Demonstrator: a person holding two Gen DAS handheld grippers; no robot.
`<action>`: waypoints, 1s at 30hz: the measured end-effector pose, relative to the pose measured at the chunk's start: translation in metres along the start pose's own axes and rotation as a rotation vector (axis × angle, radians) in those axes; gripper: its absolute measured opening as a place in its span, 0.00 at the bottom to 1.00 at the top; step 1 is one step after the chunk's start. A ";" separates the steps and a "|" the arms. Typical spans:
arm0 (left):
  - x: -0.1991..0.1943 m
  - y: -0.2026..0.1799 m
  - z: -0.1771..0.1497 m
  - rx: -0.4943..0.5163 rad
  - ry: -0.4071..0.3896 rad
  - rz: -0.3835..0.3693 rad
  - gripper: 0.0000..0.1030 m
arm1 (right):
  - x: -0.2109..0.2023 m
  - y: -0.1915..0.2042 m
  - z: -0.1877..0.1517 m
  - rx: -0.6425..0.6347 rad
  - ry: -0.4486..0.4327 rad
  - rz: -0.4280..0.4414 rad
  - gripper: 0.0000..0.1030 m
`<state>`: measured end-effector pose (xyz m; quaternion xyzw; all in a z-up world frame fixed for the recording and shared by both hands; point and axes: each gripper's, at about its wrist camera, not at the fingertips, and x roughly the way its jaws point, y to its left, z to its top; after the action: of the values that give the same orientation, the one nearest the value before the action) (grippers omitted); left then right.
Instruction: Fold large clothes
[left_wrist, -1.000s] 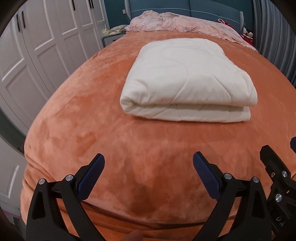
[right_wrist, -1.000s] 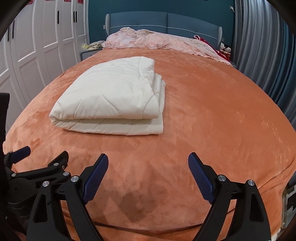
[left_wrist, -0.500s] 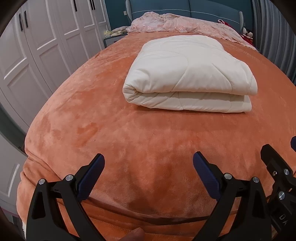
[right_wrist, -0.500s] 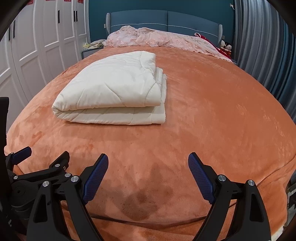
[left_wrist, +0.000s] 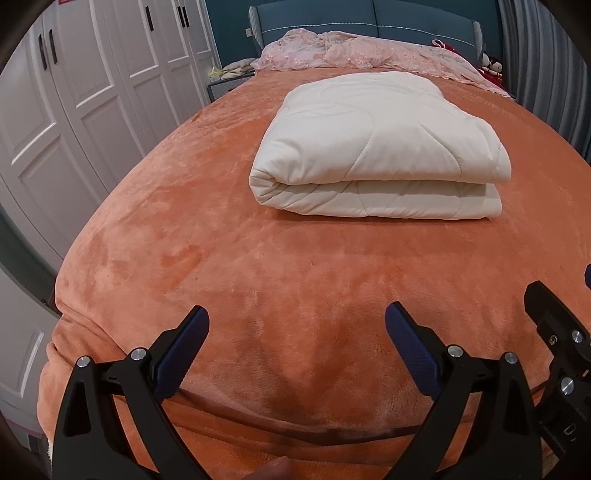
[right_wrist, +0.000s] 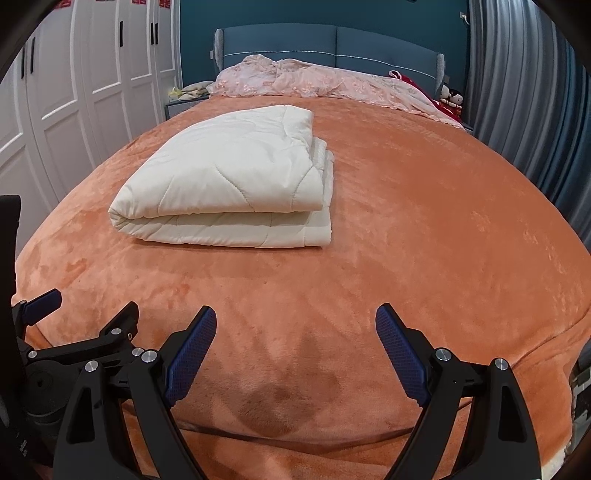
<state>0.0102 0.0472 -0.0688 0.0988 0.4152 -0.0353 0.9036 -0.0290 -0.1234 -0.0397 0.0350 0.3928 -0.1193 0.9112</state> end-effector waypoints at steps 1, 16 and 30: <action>0.000 0.000 0.000 0.002 -0.001 0.001 0.91 | 0.000 -0.001 0.000 0.002 0.001 0.001 0.83; -0.002 -0.001 -0.001 0.008 -0.009 0.007 0.91 | -0.001 -0.004 0.000 0.011 0.005 0.007 0.83; -0.002 0.000 -0.001 0.007 -0.008 0.006 0.91 | -0.001 -0.004 -0.001 0.009 0.003 0.012 0.83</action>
<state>0.0077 0.0470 -0.0680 0.1032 0.4112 -0.0343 0.9050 -0.0313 -0.1265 -0.0393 0.0418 0.3932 -0.1156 0.9112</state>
